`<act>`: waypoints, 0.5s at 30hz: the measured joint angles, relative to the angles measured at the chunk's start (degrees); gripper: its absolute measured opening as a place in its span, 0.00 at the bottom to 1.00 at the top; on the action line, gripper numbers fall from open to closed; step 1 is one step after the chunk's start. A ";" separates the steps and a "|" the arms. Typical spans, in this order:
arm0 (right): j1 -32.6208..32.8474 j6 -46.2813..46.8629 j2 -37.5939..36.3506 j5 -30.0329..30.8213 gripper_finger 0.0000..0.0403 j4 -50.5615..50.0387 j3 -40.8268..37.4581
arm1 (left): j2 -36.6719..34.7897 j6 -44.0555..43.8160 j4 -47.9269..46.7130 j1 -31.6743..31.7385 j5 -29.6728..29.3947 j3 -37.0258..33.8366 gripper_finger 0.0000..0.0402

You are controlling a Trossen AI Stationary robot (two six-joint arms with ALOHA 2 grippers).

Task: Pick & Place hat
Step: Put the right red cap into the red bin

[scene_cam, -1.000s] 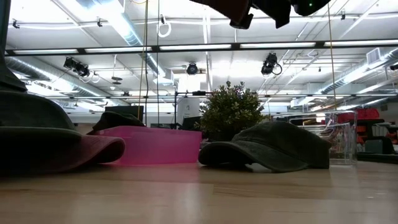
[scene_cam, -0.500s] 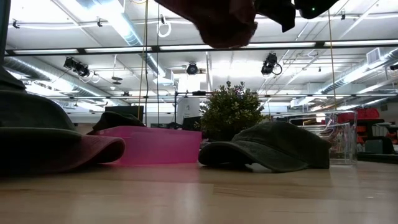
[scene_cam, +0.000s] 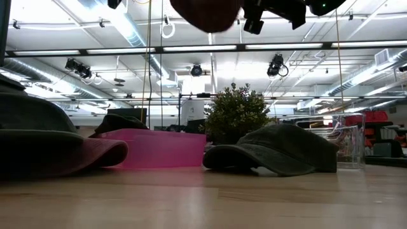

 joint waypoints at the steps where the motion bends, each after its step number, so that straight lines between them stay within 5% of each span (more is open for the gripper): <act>1: 0.04 -0.46 0.00 0.00 0.69 -0.06 0.00 | -0.39 -1.14 -0.19 0.08 1.07 0.00 0.03; 15: 1.29 -3.65 0.00 0.07 0.69 -0.91 0.00 | -0.61 -14.72 -21.15 0.27 -4.44 0.02 0.03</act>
